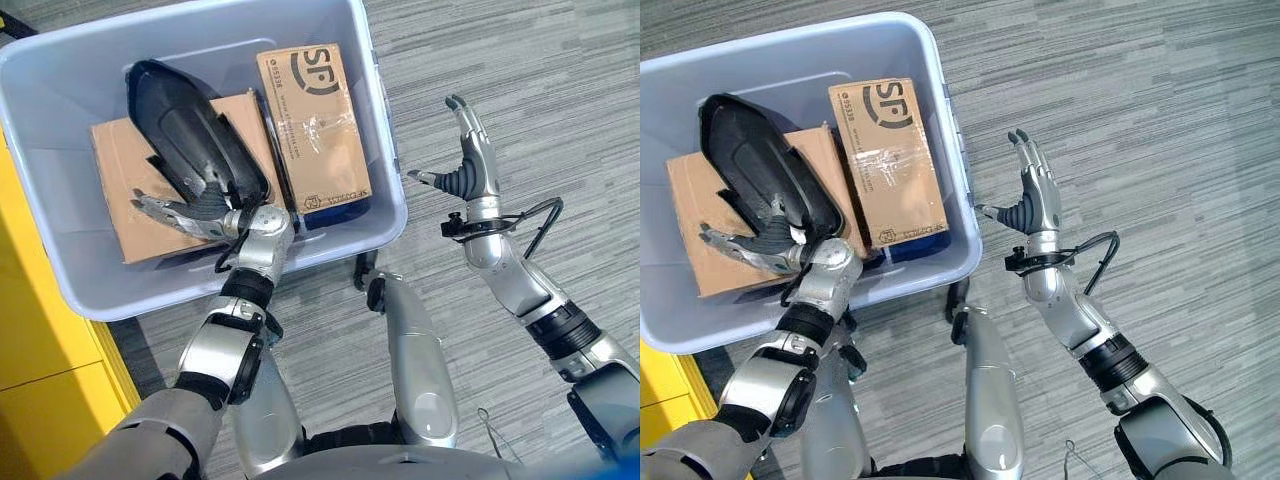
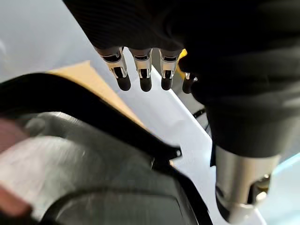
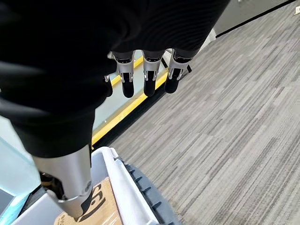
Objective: Move parts from the plastic box to the shelf.
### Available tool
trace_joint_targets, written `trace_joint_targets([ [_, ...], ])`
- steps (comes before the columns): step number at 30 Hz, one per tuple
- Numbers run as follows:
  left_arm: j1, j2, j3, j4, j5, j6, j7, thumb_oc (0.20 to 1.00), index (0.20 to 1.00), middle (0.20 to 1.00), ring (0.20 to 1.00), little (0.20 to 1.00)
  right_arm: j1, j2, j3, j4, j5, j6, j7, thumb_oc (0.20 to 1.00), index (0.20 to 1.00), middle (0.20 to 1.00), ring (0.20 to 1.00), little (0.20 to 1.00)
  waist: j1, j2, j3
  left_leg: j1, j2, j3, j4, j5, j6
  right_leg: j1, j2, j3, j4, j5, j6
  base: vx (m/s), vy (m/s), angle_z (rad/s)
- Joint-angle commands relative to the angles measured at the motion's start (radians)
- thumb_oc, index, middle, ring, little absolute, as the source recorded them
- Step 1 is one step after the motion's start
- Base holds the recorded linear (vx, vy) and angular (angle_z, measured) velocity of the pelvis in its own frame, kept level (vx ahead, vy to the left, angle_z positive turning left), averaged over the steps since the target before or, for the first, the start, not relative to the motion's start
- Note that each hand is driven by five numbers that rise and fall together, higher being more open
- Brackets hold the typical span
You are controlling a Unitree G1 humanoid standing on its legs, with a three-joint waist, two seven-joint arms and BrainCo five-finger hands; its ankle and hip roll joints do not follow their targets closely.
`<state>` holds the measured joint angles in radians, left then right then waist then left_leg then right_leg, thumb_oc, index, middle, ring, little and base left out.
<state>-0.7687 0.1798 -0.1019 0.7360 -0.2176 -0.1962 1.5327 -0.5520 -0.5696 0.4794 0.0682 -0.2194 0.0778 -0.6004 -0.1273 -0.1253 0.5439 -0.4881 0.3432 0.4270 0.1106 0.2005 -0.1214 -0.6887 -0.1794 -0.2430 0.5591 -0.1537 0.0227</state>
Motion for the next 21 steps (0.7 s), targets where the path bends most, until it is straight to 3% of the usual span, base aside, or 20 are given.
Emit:
trace_joint_targets([
  [1,-0.024,0.035,-0.023,-0.028,0.073,0.026,-0.026,1.0,1.0,1.0,1.0,1.0,-0.01,-0.013,-0.034,-0.02,0.011,0.0,-0.008,1.0,1.0,1.0,1.0,1.0,-0.008,-0.041,-0.024,-0.048,0.067,-0.039,0.144,-0.151,-0.084,0.052,-0.005,-0.052,-0.086,-0.001,0.073,0.04,-0.048,0.02],
  [4,-0.027,0.039,-0.028,0.009,0.045,0.04,-0.051,1.0,1.0,1.0,1.0,1.0,-0.008,-0.007,-0.022,-0.009,0.02,0.005,-0.008,1.0,1.0,1.0,1.0,1.0,-0.01,-0.052,-0.024,-0.067,0.07,-0.037,0.169,-0.161,-0.082,0.043,-0.002,-0.059,-0.078,-0.003,0.071,0.03,-0.047,0.01],
  [6,-0.039,0.04,-0.035,0.035,-0.049,0.057,-0.055,1.0,1.0,1.0,1.0,1.0,-0.007,-0.014,-0.021,-0.008,0.031,-0.001,-0.001,1.0,1.0,1.0,1.0,1.0,-0.015,-0.059,-0.024,-0.079,0.072,-0.038,0.182,-0.164,-0.082,0.034,0.001,-0.059,-0.077,-0.001,0.07,0.01,-0.016,-0.01],
  [9,-0.042,0.028,-0.01,0.079,-0.224,0.034,-0.053,1.0,1.0,1.0,1.0,1.0,-0.008,-0.02,-0.019,-0.013,0.033,0.002,0.008,1.0,1.0,1.0,1.0,1.0,-0.019,-0.063,-0.024,-0.088,0.071,-0.039,0.189,-0.167,-0.083,0.027,0.002,-0.06,-0.076,0.0,0.071,0.0,0.0,0.0],
  [10,-0.046,0.025,0.022,0.137,-0.267,0.013,0.003,1.0,1.0,1.0,1.0,1.0,-0.017,-0.021,-0.015,-0.014,0.041,0.01,0.02,1.0,1.0,1.0,1.0,1.0,-0.023,-0.067,-0.024,-0.095,0.073,-0.039,0.193,-0.166,-0.087,0.021,0.001,-0.06,-0.073,0.0,0.072,0.0,0.0,0.0],
  [14,-0.08,0.058,0.046,0.208,-0.302,-0.005,0.082,1.0,1.0,1.0,1.0,1.0,-0.027,-0.026,0.001,-0.022,0.056,0.014,0.019,1.0,1.0,1.0,1.0,1.0,-0.032,-0.076,-0.024,-0.107,0.077,-0.036,0.195,-0.163,-0.089,0.007,0.001,-0.059,-0.069,0.0,0.071,0.0,0.0,0.0],
  [18,-0.1,0.097,0.069,0.278,-0.35,-0.061,0.082,1.0,1.0,1.0,1.0,1.0,-0.033,-0.028,0.019,-0.013,0.067,0.021,0.015,1.0,1.0,1.0,1.0,1.0,-0.029,-0.072,-0.024,-0.116,0.069,-0.042,0.2,-0.166,-0.09,-0.002,-0.002,-0.056,-0.061,-0.001,0.07,0.0,-0.007,0.01],
  [21,-0.093,0.1,0.07,0.284,-0.313,-0.039,0.082,1.0,1.0,1.0,1.0,1.0,-0.04,-0.018,0.032,0.0,0.076,0.024,0.002,1.0,1.0,1.0,1.0,1.0,-0.023,-0.072,-0.024,-0.111,0.068,-0.042,0.2,-0.168,-0.088,0.006,-0.005,-0.062,-0.062,-0.002,0.07,0.01,-0.04,0.05],
])
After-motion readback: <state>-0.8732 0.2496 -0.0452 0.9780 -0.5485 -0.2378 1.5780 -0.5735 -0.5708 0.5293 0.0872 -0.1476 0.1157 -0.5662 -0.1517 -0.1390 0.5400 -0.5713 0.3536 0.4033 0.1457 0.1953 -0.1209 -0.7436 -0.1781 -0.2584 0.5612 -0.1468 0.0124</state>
